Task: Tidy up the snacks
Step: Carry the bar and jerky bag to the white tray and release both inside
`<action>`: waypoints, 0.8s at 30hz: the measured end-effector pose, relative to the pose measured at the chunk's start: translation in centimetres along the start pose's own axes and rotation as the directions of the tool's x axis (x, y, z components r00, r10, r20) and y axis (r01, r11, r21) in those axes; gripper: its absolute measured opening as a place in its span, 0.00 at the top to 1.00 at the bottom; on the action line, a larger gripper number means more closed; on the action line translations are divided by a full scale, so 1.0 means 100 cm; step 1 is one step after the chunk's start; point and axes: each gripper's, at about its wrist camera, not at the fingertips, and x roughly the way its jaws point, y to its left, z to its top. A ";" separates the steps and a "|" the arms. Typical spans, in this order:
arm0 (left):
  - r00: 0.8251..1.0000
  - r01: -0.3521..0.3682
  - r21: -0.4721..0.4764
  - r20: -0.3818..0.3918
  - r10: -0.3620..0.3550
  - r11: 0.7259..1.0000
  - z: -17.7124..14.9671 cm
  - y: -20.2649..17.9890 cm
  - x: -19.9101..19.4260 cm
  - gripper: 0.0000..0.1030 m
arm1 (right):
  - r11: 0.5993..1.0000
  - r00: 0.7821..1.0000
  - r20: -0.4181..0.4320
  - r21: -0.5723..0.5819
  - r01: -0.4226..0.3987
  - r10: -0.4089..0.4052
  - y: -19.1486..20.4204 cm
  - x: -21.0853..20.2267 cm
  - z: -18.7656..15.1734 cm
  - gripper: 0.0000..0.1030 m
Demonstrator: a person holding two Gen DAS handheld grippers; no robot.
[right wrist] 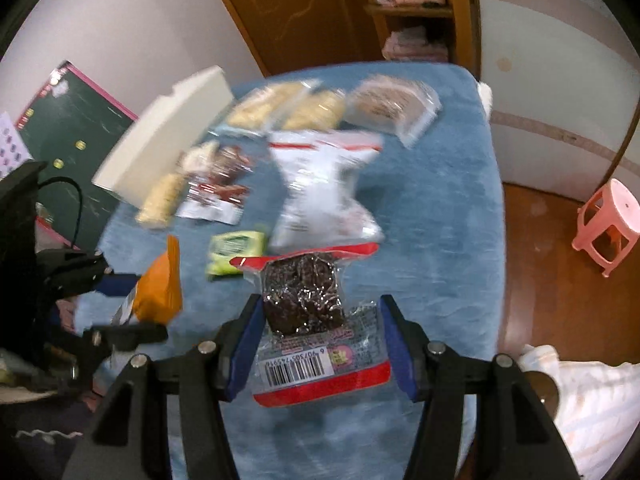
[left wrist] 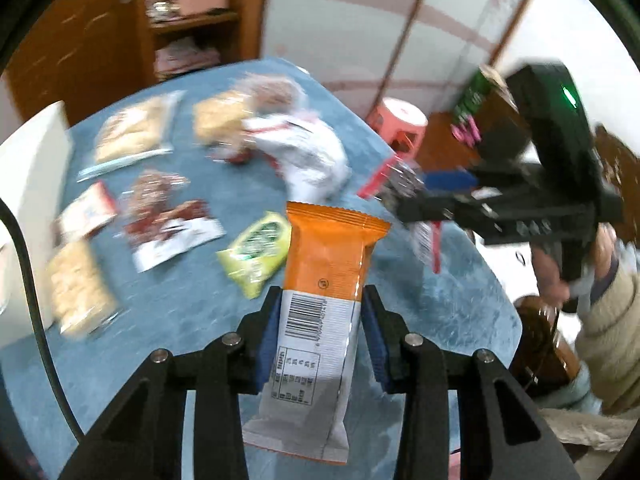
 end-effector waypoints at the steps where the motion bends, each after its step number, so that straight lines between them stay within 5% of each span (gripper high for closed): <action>1: 1.000 -0.015 -0.020 0.006 0.016 1.000 -0.001 0.005 -0.009 0.64 | 1.000 1.000 0.016 -0.003 -0.007 0.007 0.009 -0.004 0.001 0.44; 10: 0.969 -0.194 -0.163 0.125 0.215 0.967 -0.013 0.066 -0.110 0.63 | 0.997 0.992 0.120 -0.080 -0.024 0.033 0.101 -0.034 0.038 0.44; 17: 0.897 -0.333 -0.257 0.210 0.389 0.907 -0.009 0.133 -0.186 0.63 | 0.994 0.982 0.183 -0.105 -0.019 0.039 0.167 -0.049 0.084 0.44; 24: 0.830 -0.400 -0.335 0.263 0.492 0.853 -0.005 0.187 -0.233 0.63 | 0.993 0.972 0.230 -0.121 -0.019 0.047 0.229 -0.051 0.132 0.44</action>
